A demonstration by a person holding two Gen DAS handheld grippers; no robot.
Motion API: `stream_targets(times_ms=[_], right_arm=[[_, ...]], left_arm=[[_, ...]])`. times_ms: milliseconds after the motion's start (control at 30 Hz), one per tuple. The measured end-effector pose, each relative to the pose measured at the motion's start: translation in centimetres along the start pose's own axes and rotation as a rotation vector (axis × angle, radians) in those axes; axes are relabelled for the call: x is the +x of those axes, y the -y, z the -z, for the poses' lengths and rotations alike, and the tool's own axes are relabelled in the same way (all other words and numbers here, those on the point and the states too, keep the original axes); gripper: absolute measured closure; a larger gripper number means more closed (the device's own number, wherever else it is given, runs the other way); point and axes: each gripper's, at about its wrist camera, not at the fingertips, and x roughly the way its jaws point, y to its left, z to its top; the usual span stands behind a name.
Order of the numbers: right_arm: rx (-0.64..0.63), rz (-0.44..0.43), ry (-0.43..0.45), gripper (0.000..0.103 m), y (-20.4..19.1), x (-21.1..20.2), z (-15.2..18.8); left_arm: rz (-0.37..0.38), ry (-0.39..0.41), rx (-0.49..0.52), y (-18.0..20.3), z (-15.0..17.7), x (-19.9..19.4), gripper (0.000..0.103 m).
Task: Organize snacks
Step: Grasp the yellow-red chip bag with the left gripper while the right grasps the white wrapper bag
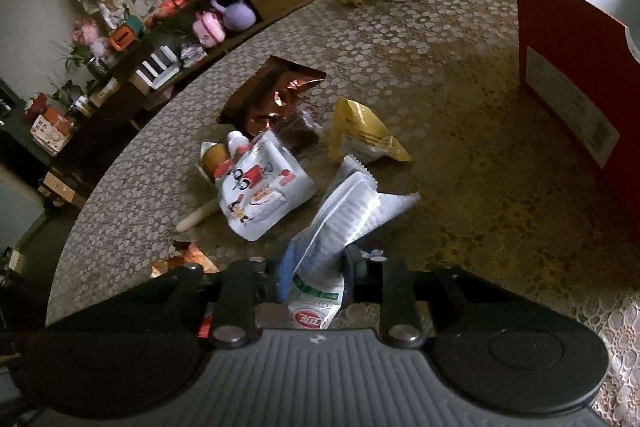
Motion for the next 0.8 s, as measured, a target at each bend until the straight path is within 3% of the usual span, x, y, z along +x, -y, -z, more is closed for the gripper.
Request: stream_targets(times_ms=[333,800], right_arm=[[-0.033,-0.007,0.062,0.087,0.1,-3.5,1.0],[-0.091,-0.024,0.137,0.093,1.6,-10.6,2.0]], left_arm=[[-0.022,0.032,0.025,1.4,0.7,-2.3,0.05],[0.005,0.082,0.106,6.8,2.1,-6.6,0.05]])
